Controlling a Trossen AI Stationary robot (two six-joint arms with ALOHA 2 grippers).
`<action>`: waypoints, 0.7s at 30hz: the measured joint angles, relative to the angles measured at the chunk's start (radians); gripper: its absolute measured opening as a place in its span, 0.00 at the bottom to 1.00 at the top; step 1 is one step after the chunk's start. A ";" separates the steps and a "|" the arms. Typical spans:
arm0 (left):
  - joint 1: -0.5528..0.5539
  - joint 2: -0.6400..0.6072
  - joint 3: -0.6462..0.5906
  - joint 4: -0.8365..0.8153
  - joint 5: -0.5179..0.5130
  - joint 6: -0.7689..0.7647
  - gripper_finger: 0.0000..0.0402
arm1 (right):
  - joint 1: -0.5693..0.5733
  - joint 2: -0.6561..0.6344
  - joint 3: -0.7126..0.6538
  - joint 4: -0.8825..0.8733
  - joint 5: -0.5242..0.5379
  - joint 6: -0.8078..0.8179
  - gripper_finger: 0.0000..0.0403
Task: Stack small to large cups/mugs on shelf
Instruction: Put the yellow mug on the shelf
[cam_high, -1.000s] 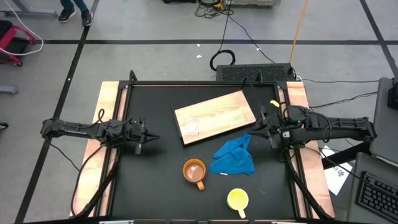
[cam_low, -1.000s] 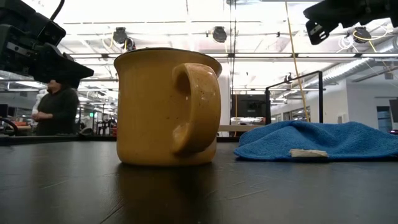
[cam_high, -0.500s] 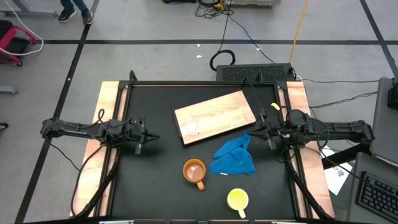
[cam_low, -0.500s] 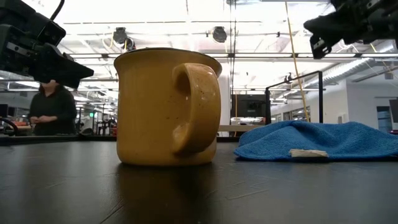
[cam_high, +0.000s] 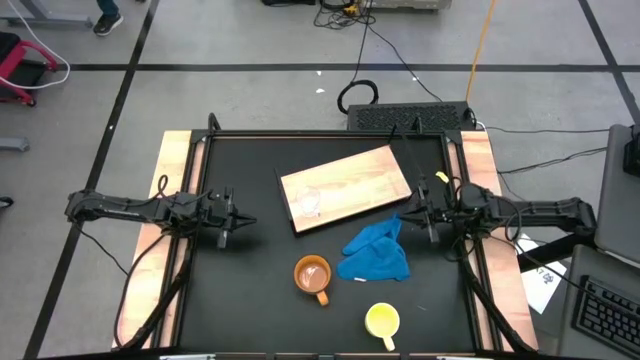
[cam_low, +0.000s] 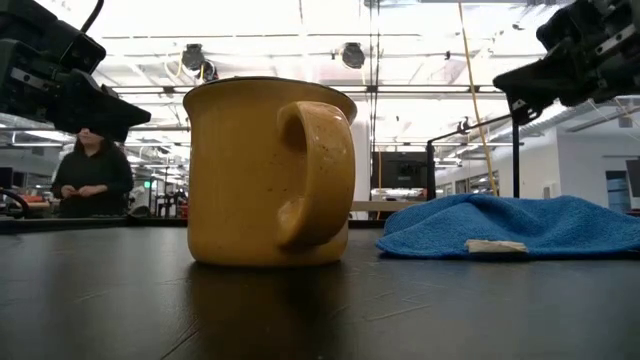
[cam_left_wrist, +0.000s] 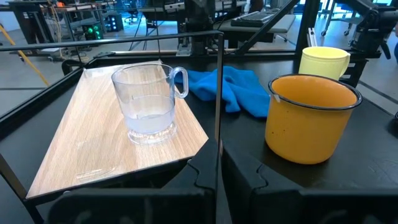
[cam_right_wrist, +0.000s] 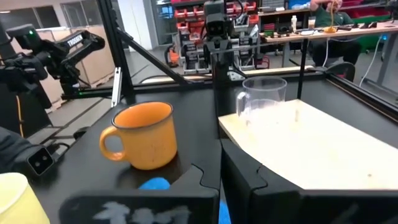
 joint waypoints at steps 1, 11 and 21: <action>0.000 0.000 0.000 0.000 0.000 0.000 0.06 | 0.000 -0.007 -0.007 0.000 0.000 -0.001 0.00; 0.000 0.000 0.000 0.000 0.000 0.000 0.06 | 0.000 -0.032 -0.074 0.039 -0.004 -0.005 0.00; 0.000 0.000 0.000 0.000 0.000 0.000 0.06 | 0.000 -0.032 -0.097 0.140 -0.005 -0.005 0.00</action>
